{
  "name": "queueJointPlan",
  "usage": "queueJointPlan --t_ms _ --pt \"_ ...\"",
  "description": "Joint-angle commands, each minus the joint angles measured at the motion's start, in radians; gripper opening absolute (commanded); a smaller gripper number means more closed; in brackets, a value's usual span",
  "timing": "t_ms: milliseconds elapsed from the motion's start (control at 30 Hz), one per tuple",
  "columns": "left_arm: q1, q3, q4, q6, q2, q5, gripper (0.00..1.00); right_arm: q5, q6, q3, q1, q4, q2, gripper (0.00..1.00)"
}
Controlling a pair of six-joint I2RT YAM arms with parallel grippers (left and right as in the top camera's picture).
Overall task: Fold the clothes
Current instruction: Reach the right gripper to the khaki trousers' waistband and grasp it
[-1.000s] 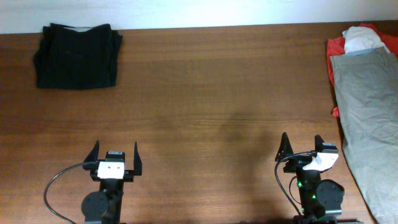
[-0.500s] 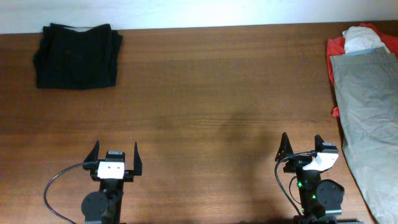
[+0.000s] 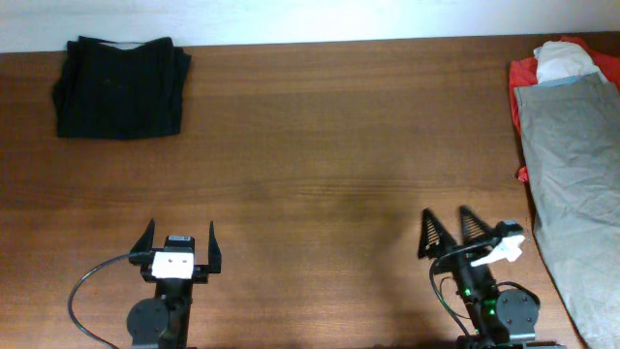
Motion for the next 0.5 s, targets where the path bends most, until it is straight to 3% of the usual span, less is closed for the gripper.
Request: queueJointPlan --t_ms 0,133,200,267,467 --pt "0.005 -0.006 -0.002 0.012 -0.008 -0.006 0.99 -0.159 0.226 -0.005 0.008 0.104 -0.008 0.99" --pt "0.005 -0.006 -0.002 0.012 -0.008 -0.006 0.99 -0.065 0.208 0.003 0.007 0.297 -0.008 0.99" --pt "0.005 -0.006 -0.002 0.012 -0.008 -0.006 0.99 0.018 0.181 0.042 0.007 0.31 -0.002 0.99" --pt "0.005 -0.006 -0.002 0.012 -0.008 -0.006 0.99 0.088 0.037 0.121 0.007 0.286 0.037 0.99" --pt "0.005 -0.006 -0.002 0.012 -0.008 -0.006 0.99 0.384 -0.335 0.517 0.007 0.053 0.428 0.98"
